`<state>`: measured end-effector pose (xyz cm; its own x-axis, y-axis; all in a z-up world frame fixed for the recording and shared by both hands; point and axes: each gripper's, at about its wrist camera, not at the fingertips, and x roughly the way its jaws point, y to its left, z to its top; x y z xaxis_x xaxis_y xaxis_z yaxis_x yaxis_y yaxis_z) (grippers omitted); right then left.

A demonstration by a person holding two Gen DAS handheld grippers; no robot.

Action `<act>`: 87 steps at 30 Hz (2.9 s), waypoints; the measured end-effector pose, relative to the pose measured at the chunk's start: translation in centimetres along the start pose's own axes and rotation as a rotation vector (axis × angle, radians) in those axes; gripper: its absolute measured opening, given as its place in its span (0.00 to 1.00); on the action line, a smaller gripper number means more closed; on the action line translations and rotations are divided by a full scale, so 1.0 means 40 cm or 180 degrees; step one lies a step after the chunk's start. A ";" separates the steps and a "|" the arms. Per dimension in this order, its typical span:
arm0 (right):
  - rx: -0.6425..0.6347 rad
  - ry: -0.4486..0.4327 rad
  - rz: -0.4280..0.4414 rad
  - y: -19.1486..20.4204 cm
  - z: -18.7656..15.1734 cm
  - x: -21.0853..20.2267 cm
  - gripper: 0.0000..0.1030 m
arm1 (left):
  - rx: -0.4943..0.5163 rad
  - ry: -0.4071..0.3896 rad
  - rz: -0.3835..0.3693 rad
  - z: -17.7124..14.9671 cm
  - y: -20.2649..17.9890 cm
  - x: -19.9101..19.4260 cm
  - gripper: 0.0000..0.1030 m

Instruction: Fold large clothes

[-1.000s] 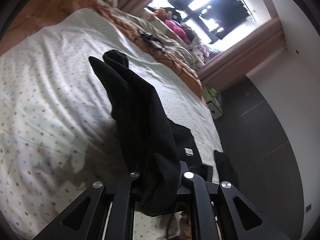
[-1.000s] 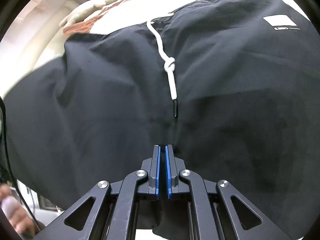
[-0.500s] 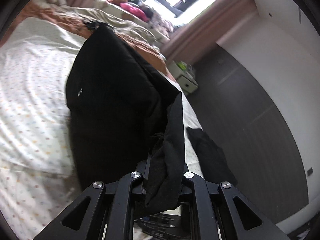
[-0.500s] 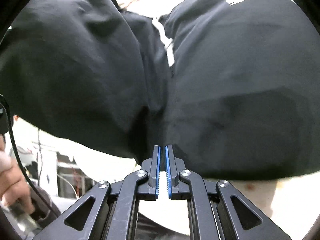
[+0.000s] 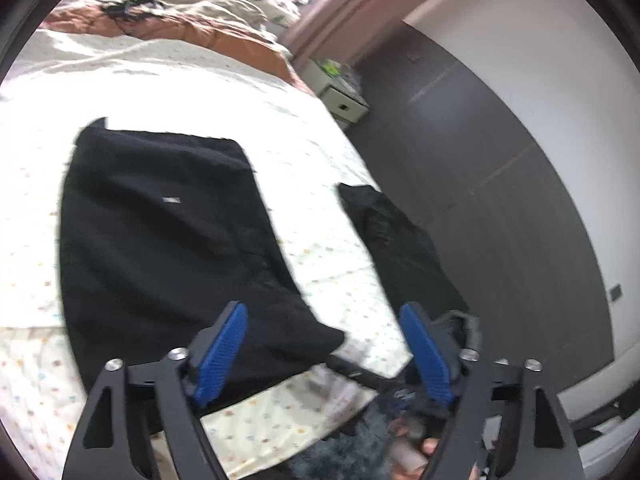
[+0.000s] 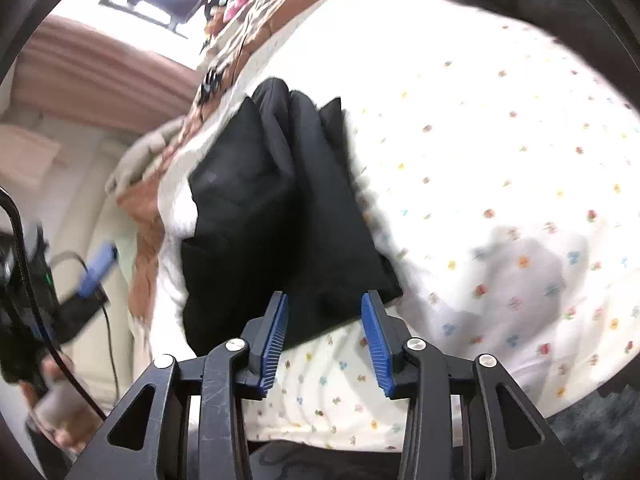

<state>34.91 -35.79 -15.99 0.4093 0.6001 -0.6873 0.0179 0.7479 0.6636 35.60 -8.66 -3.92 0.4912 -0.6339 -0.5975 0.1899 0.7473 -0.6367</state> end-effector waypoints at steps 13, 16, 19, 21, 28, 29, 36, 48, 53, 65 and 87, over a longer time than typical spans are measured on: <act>-0.0180 -0.0239 0.0439 0.139 0.017 0.002 0.78 | -0.0540 -0.0214 0.0675 -0.096 0.193 -0.129 0.81; -0.0176 -0.0160 0.0344 0.152 0.021 0.033 0.78 | -0.0624 -0.0229 0.0713 -0.118 0.216 -0.144 0.81; -0.0270 -0.0202 0.0275 0.160 0.010 0.040 0.17 | -0.0675 -0.0229 0.0735 -0.126 0.231 -0.157 0.81; -0.0343 -0.0221 0.0288 0.160 0.004 0.034 0.14 | -0.0676 -0.0228 0.0757 -0.137 0.227 -0.170 0.81; -0.0374 -0.0373 0.0220 0.098 -0.031 -0.010 0.08 | -0.0643 -0.0162 0.0785 -0.149 0.226 -0.138 0.80; -0.0306 -0.0364 0.0217 0.073 -0.037 -0.010 0.07 | -0.0639 -0.0148 0.0797 -0.150 0.227 -0.130 0.80; 0.0097 -0.0287 0.0160 -0.080 -0.075 0.033 0.06 | -0.0681 0.0114 0.0824 -0.166 0.258 -0.037 0.41; -0.0010 -0.0128 -0.0133 -0.053 -0.051 0.025 0.23 | -0.0683 0.0312 0.0916 -0.172 0.300 0.030 0.32; -0.0259 -0.0367 -0.0079 0.002 0.026 -0.024 0.69 | -0.0828 0.0228 0.0861 -0.113 0.329 0.024 0.58; -0.0360 0.0145 0.0254 0.029 0.234 0.135 0.69 | -0.0851 0.0053 0.0692 0.001 0.382 0.062 0.66; -0.0267 0.0564 0.0782 -0.008 0.378 0.338 0.69 | -0.1082 0.0073 0.0470 0.157 0.516 0.195 0.63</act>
<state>54.25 -32.19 -21.02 0.2264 0.8003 -0.5551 -0.1402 0.5908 0.7945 48.69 3.08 -18.67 0.4722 -0.5315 -0.7032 -0.1765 0.7246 -0.6662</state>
